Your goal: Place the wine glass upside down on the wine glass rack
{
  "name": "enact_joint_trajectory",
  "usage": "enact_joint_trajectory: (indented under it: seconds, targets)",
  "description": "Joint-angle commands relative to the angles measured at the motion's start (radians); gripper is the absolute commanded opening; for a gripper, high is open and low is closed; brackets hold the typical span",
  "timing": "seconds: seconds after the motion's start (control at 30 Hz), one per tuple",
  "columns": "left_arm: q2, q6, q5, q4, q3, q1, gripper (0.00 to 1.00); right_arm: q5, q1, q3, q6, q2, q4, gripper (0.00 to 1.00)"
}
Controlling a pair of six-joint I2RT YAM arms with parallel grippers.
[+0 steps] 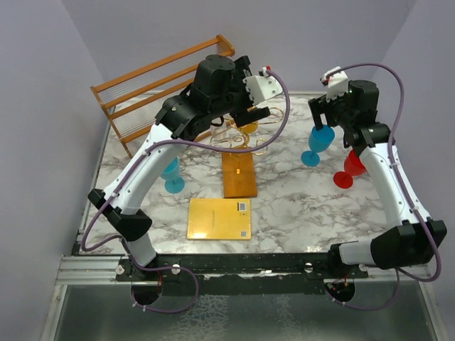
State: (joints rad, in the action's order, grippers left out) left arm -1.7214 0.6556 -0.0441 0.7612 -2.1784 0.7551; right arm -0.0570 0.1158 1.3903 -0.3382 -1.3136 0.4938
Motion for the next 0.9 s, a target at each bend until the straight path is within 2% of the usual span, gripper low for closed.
enact_joint_trajectory:
  seconds: [0.0,0.17,0.37,0.63,0.73,0.87]
  targets:
    - [0.071,-0.095,0.033,0.016,-0.017,0.006,0.99,0.109,-0.006,-0.018,-0.027,-0.07,-0.026,0.81]
    - [0.089,-0.118,0.066,0.043,-0.028,0.005,0.99,0.181,-0.026,-0.017,-0.052,-0.145,-0.022,0.74]
    - [0.087,-0.116,0.105,0.055,-0.047,0.005,0.99,0.056,-0.127,0.014,-0.027,-0.215,0.038,0.66]
    - [0.064,-0.107,0.136,0.067,-0.078,0.005,0.99,-0.021,-0.153,0.025,-0.027,-0.301,0.095,0.57]
    - [0.057,-0.105,0.144,0.072,-0.081,0.005,0.99,-0.048,-0.153,0.04,-0.024,-0.327,0.113,0.51]
    - [0.047,-0.101,0.161,0.073,-0.087,0.005,0.99,-0.075,-0.153,0.064,-0.024,-0.37,0.143,0.39]
